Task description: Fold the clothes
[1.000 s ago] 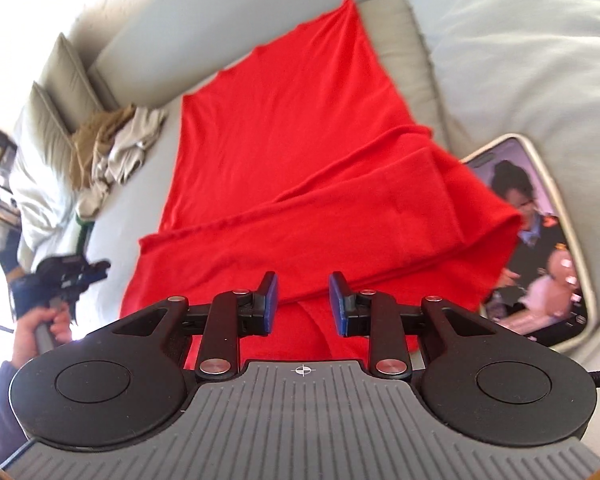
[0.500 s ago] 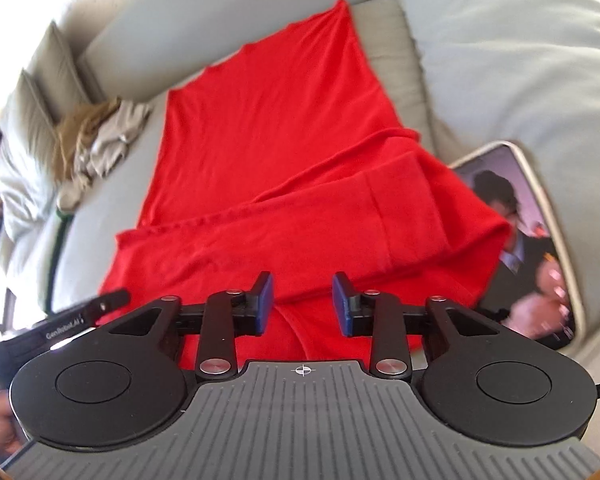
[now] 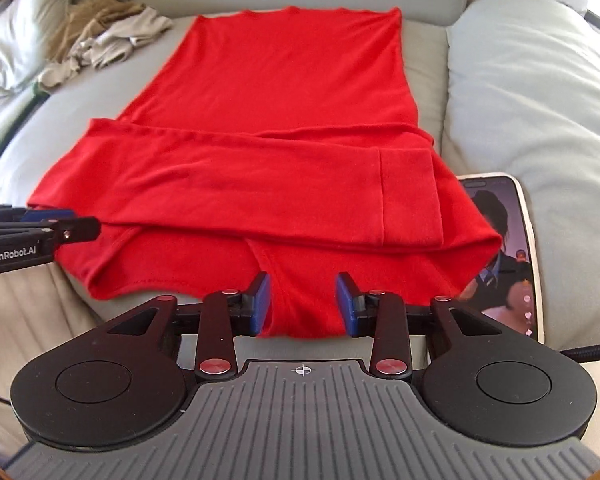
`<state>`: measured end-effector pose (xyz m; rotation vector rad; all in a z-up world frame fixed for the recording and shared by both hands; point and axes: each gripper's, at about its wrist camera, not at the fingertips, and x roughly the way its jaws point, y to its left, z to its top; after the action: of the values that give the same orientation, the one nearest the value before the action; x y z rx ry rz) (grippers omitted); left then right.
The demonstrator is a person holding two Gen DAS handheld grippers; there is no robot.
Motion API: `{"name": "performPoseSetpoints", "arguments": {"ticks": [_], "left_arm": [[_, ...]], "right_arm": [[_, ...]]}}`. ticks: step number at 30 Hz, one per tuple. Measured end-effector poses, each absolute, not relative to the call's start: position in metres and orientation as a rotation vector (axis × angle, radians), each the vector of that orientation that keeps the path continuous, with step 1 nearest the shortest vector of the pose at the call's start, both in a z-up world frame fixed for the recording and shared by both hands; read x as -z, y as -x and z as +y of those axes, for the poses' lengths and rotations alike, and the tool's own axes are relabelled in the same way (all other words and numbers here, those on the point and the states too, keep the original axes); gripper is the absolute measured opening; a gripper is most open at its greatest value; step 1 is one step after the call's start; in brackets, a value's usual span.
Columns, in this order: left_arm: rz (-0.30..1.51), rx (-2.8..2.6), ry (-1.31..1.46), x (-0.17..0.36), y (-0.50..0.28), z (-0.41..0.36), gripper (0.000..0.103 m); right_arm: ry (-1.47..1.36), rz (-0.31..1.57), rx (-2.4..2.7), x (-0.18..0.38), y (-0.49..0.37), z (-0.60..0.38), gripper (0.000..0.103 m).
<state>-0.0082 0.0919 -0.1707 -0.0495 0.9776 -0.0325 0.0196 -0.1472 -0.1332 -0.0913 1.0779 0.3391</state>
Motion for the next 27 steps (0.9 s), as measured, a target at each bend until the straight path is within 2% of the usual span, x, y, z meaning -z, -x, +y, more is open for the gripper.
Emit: {"name": "performPoseSetpoints", "arguments": {"ticks": [2,6,9,13,14,16,20,23,27], "left_arm": [[1.074,0.031,0.025,0.187,0.004,0.083,0.036],[1.114,0.089,-0.026,0.180,0.012,0.077,0.036],[1.090,0.081,0.041,0.162,0.015,0.093,0.037],[0.948,0.024,0.156,0.120,0.013,0.119,0.048],[0.906,0.005,0.189,0.110,0.011,0.126,0.049],[0.821,-0.033,0.255,0.090,0.006,0.140,0.054],[0.741,-0.089,0.355,0.059,-0.020,0.166,0.059],[0.747,-0.111,0.375,0.045,-0.047,0.180,0.063],[0.752,-0.096,0.424,0.046,-0.097,0.202,0.062]], "right_arm": [[0.071,1.146,-0.330,0.148,-0.022,-0.148,0.042],[0.106,1.213,-0.373,0.147,-0.009,-0.143,0.043],[-0.007,1.212,-0.423,0.131,0.000,-0.155,0.043],[-0.150,1.027,-0.437,0.077,-0.002,-0.177,0.063],[-0.208,0.970,-0.432,0.062,-0.005,-0.185,0.073],[-0.327,0.860,-0.393,0.037,-0.014,-0.201,0.086],[-0.507,0.728,-0.285,0.002,-0.045,-0.225,0.086],[-0.488,0.738,-0.225,-0.018,-0.078,-0.221,0.084],[-0.428,0.730,-0.209,-0.035,-0.122,-0.208,0.083]]}}
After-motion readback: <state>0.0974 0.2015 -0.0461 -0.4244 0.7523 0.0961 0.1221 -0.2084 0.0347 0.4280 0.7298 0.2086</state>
